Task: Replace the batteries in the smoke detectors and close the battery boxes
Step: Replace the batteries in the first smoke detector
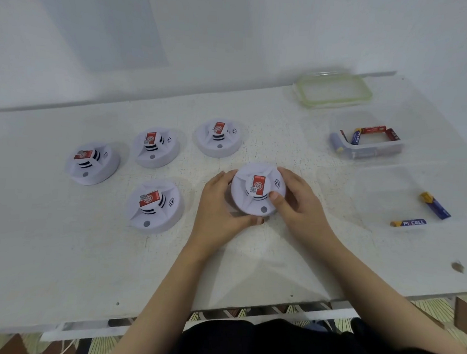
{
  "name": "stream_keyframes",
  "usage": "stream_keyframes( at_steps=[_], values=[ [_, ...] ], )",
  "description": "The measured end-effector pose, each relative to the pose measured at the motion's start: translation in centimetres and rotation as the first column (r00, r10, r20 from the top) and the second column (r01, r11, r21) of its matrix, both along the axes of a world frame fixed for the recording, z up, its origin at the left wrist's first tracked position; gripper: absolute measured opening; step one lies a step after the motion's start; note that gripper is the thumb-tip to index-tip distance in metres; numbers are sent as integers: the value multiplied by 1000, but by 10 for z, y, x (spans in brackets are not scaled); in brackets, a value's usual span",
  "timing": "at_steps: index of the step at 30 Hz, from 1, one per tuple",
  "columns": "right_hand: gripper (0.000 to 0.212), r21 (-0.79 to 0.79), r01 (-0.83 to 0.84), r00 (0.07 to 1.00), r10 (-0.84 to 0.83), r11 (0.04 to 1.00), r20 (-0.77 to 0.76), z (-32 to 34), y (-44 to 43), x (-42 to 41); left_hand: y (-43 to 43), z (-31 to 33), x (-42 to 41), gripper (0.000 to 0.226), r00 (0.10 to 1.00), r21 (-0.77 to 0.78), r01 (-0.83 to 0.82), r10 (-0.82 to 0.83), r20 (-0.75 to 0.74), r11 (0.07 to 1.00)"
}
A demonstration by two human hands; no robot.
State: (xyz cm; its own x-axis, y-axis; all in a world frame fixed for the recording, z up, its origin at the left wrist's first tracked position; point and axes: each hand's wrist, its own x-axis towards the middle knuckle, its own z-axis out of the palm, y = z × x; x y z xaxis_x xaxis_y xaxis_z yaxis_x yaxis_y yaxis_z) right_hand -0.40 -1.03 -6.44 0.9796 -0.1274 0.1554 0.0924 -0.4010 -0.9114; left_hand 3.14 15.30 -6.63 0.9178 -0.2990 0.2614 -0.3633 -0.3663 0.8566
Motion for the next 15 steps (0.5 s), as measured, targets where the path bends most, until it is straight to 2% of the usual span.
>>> stream_keyframes(
  at_steps=[2, 5, 10, 13, 15],
  values=[
    [44, -54, 7, 998, -10, 999, -57, -1, -1, 2, 0, -2, -1, 70, 999, 101, -29, 28, 16, 995],
    [49, -64, 11, 992, -19, 998, -123, -2, -2, 4, 0, -6, 0, 90, 996, 248, -78, 67, 54, 966],
    [50, 10, 37, 988, -35, 999, -153, 1, -2, 4, 1, -8, 1, 106, 995, 359, -74, 91, -31, 930],
    [47, 59, 41, 989, -33, 997, -143, 5, -2, 3, 5, -4, -13, 90, 994, 262, -88, 103, -44, 961],
    [41, 41, 45, 992, -40, 998, -118, 8, -2, 2, 13, -1, -25, 68, 989, 172, -140, 128, 75, 975]
  ],
)
